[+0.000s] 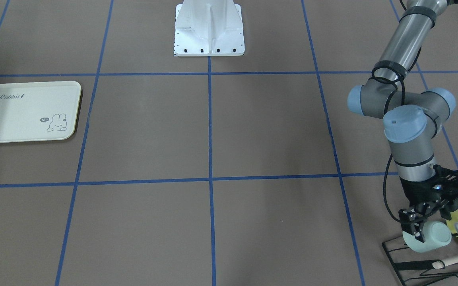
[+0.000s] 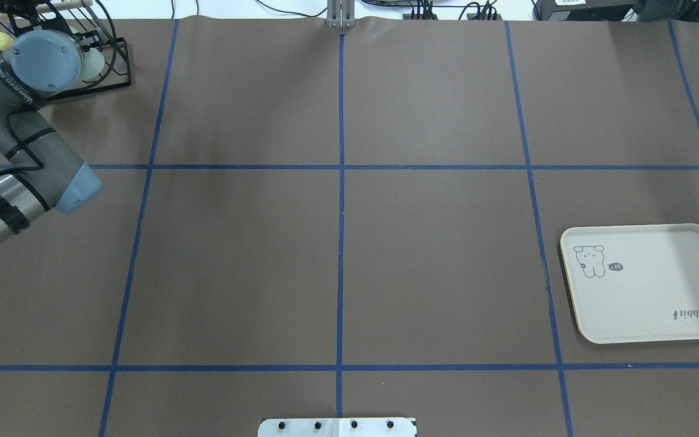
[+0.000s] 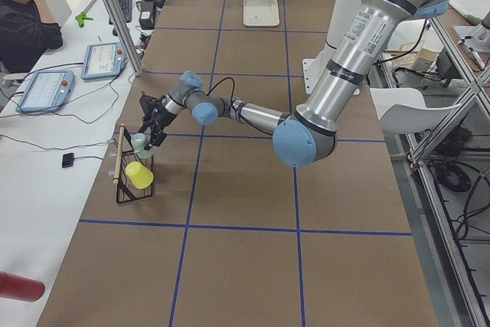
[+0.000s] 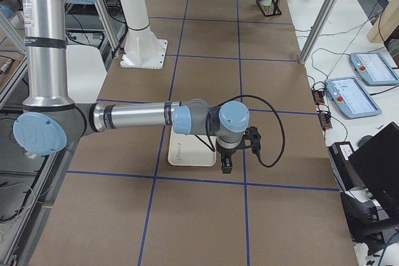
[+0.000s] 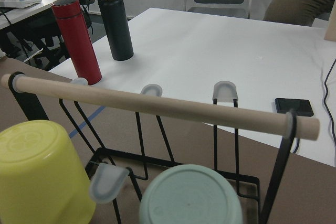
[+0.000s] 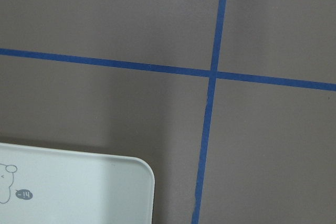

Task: Left arm grabs green cup and hands to right arm on tray

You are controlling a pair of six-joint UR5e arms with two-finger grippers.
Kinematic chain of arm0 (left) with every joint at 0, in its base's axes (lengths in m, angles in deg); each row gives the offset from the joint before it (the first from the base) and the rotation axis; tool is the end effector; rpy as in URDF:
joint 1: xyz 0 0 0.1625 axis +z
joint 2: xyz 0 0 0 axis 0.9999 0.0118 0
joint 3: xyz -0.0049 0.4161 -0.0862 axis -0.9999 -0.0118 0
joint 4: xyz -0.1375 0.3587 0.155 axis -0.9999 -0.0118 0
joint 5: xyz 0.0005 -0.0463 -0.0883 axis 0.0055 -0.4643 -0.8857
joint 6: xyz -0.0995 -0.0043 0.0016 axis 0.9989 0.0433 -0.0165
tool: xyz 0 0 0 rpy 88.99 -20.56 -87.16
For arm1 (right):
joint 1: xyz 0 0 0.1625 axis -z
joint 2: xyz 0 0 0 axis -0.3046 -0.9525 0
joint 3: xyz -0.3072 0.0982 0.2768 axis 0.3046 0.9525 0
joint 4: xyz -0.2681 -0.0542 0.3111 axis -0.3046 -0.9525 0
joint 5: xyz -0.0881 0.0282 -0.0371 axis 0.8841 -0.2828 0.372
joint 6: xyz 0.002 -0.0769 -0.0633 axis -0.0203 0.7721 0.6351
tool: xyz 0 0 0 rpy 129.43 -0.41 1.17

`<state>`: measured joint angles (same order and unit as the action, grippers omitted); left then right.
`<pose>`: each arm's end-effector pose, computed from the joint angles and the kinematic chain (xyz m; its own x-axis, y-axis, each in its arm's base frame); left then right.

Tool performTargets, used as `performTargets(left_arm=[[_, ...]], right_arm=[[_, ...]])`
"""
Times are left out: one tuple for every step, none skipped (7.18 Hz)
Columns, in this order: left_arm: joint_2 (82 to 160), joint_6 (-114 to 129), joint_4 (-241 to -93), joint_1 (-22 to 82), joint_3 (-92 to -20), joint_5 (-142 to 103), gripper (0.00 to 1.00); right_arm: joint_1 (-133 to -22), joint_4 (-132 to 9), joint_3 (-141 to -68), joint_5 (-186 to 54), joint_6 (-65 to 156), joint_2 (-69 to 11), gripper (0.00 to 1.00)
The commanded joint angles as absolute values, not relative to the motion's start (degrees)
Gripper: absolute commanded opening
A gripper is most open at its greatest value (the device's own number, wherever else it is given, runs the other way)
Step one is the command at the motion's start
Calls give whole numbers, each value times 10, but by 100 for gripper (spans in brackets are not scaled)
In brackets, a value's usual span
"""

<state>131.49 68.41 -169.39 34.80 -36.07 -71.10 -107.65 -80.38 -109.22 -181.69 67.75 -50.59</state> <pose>0.2938 -0.6918 0.4682 0.6568 -0.5086 -0.5568 0.7452 0.5508 0.3759 0.0580 -0.4807 0.6112 0.6586 -0.1069 0.7448 0.0710 0.9943 0.0800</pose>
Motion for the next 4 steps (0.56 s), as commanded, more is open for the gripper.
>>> performTargets(left_arm=[[1321, 685, -1693, 344, -357, -708, 100], [1324, 685, -1693, 344, -354, -707, 100], [1329, 686, -1694, 344, -346, -707, 100], [1329, 687, -1696, 344, -342, -707, 100]], right_arm=[[-1076, -804, -1092, -1817, 677, -506, 100], [-1076, -804, -1092, -1817, 677, -506, 100], [-1076, -804, -1092, -1817, 677, -507, 100], [-1076, -805, -1092, -1817, 677, -507, 100]])
